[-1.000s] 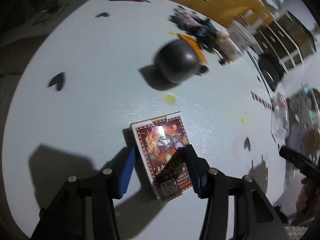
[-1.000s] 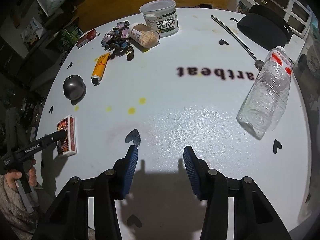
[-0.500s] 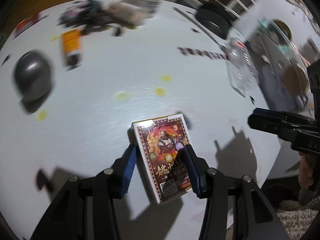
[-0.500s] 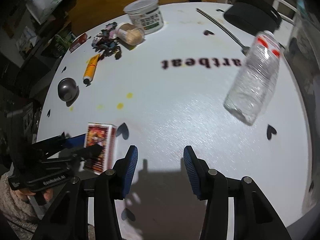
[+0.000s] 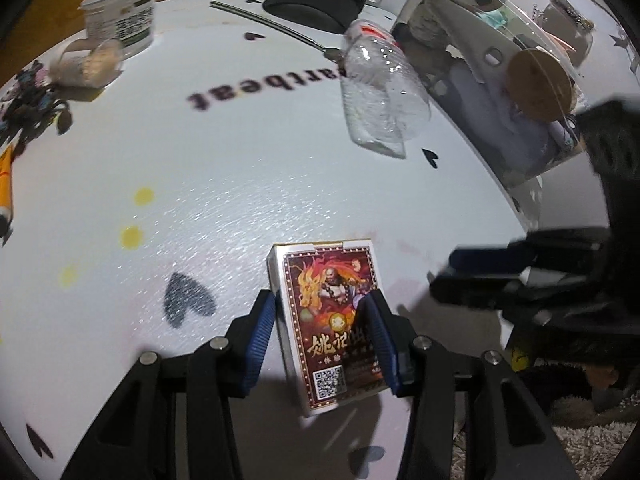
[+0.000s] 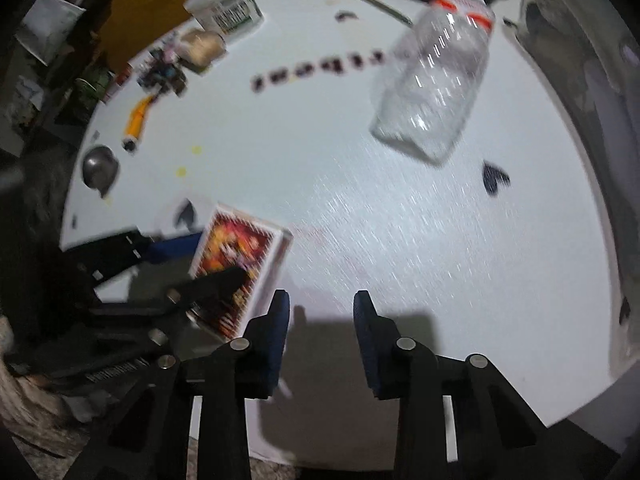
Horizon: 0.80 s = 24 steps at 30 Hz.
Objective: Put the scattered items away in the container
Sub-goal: 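Lower the card box and open the left gripper over the table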
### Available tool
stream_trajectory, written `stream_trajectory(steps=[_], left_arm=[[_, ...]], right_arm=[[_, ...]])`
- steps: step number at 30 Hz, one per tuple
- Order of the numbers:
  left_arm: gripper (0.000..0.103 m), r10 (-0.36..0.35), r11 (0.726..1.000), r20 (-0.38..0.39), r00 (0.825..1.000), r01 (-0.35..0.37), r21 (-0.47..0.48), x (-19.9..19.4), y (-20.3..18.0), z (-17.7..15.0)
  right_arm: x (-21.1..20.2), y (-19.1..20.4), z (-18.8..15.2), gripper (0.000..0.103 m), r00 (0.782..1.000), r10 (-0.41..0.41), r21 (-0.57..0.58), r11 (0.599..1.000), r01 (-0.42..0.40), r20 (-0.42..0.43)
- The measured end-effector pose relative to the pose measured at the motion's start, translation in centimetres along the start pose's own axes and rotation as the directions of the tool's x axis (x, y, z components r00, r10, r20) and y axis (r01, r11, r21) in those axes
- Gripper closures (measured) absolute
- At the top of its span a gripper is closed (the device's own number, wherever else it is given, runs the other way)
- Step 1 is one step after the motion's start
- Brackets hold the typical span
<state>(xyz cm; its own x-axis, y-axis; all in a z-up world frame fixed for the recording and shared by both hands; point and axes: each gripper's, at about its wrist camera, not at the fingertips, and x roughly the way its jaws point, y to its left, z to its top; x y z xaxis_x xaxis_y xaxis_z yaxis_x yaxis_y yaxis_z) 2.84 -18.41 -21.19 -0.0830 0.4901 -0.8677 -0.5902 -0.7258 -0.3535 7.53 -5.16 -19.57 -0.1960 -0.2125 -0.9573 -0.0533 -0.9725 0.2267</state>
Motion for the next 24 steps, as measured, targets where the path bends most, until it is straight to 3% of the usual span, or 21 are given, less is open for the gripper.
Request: stream_trajectory(steps=[1,6,14,17,18,21,24], left_arm=[[0.057,-0.002,1.000,-0.003,1.000,0.002,0.007,0.0,-0.1,0.1],[0.057,-0.012,1.000,-0.008,1.000,0.012,0.020,-0.7,-0.1,-0.3],[0.056,0.041,0.997,0.000,0.999,-0.041,0.066,-3.0,0.0,-3.6],[0.040,0.055,0.996,0.009,0.998,-0.055,0.074,-3.7,0.1,-4.9],[0.039,0.059,0.995,0.015,0.998,-0.060,0.078,-3.9,0.1,-5.3],[0.039,0.088,0.990,0.026,0.996,-0.090,0.105,-4.0,-0.2,-5.8],[0.039,0.170,0.968,0.071,0.983,-0.180,0.174,-3.7,-1.0,-6.0]], right_arm=[[0.4,-0.1,-0.3,0.080,1.000,0.003,0.001,1.000,-0.003,-0.016],[1.6,0.3,-0.9,0.080,0.996,0.061,-0.019,0.998,-0.063,-0.063],[2.6,2.4,-0.9,0.080,0.989,0.101,-0.088,0.990,-0.111,-0.106],[2.9,3.0,-0.8,0.080,0.988,0.110,-0.107,0.987,-0.122,-0.109],[3.1,3.3,-0.7,0.080,0.987,0.115,-0.114,0.985,-0.127,-0.111],[3.5,4.3,-0.5,0.080,0.984,0.129,-0.139,0.980,-0.146,-0.120],[3.6,4.8,-0.1,0.080,0.980,0.151,-0.143,0.975,-0.169,-0.127]])
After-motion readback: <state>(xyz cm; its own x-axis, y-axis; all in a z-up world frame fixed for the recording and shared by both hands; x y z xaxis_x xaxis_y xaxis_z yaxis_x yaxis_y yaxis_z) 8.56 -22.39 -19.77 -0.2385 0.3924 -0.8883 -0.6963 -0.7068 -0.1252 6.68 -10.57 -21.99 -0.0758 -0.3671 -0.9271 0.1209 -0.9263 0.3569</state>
